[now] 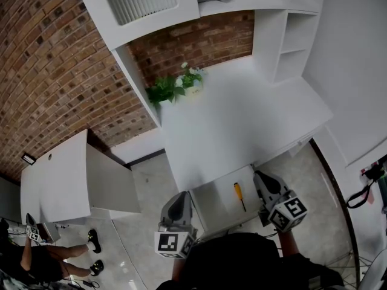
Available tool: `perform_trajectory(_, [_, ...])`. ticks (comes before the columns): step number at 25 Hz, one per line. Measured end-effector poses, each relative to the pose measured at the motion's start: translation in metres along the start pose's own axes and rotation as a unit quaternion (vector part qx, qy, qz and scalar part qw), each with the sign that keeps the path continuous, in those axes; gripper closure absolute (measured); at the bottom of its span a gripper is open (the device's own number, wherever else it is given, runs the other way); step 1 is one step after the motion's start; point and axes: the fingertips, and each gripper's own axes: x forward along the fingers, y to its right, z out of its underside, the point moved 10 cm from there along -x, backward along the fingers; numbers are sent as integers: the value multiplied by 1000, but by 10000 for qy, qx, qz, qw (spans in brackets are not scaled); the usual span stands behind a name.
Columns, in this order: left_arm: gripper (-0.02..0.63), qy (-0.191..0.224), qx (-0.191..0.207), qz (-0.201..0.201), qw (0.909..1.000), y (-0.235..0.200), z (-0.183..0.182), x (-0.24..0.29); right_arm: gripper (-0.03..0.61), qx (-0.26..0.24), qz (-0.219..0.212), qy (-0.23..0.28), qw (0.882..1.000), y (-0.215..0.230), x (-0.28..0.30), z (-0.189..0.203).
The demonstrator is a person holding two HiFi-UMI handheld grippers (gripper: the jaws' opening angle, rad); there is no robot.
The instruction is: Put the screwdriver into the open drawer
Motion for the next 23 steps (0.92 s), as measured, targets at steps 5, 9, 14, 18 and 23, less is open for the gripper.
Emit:
perform_trajectory(5, [606, -46, 37, -37, 10000, 1, 1, -2, 563, -46, 2, 10, 10000, -1, -3, 0])
perform_trajectory(9, [606, -30, 44, -57, 10000, -1, 1, -4, 563, -81, 32, 31, 10000, -2, -4, -1])
perform_trajectory(14, [606, -37, 27, -89, 9999, -2, 0, -5, 563, -100, 59, 39, 9999, -2, -7, -3])
perform_trajectory(18, [605, -36, 54, -126, 9999, -3, -2, -4, 563, -100, 74, 33, 9999, -1, -9, -3])
perform_trajectory(23, [606, -68, 63, -240, 9997, -7, -2, -5, 563, 10, 106, 87, 9999, 2, -12, 3])
